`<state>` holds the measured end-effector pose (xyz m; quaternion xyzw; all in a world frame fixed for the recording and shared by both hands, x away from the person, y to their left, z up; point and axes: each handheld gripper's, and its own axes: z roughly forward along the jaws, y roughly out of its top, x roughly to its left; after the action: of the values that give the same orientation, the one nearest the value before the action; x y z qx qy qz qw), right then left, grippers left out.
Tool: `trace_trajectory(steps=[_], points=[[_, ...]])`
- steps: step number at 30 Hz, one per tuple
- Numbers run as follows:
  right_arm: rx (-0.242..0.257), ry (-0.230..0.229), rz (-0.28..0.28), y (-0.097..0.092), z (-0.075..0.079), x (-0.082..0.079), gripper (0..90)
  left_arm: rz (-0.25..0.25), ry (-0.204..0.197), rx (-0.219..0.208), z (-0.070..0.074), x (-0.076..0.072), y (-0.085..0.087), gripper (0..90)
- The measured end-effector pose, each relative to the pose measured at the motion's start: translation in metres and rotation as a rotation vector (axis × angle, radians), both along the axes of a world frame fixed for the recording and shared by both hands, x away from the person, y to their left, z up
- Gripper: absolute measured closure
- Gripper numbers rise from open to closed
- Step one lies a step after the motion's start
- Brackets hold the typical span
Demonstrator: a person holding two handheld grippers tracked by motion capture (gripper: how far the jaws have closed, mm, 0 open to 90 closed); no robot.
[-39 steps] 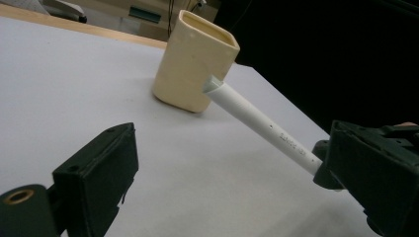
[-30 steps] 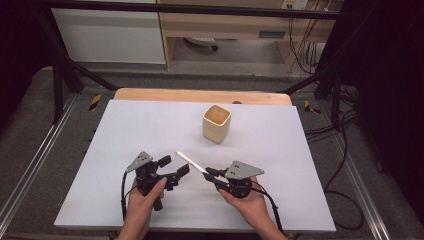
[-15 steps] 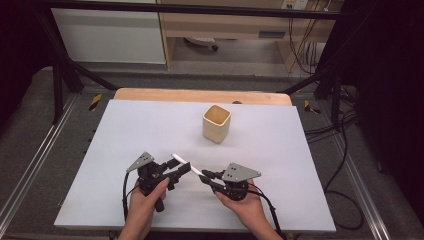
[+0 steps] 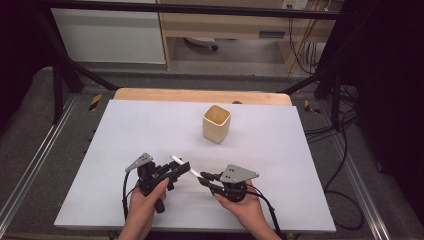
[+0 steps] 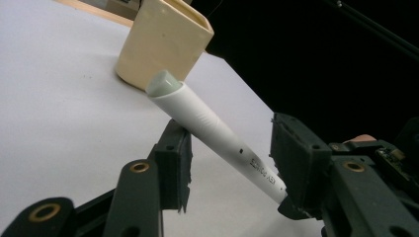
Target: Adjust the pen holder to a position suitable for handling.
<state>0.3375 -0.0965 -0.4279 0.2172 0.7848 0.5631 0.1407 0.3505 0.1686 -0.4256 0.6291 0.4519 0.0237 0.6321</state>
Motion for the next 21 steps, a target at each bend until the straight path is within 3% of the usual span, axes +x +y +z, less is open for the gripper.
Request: trace_trajectory(steps=[21], points=[[-0.034, 0.035, 0.020, 0.0060, -0.0068, -0.0006, 78.5, -0.011, -0.006, -0.027, -0.0005, -0.0009, 0.0013, 63.2]])
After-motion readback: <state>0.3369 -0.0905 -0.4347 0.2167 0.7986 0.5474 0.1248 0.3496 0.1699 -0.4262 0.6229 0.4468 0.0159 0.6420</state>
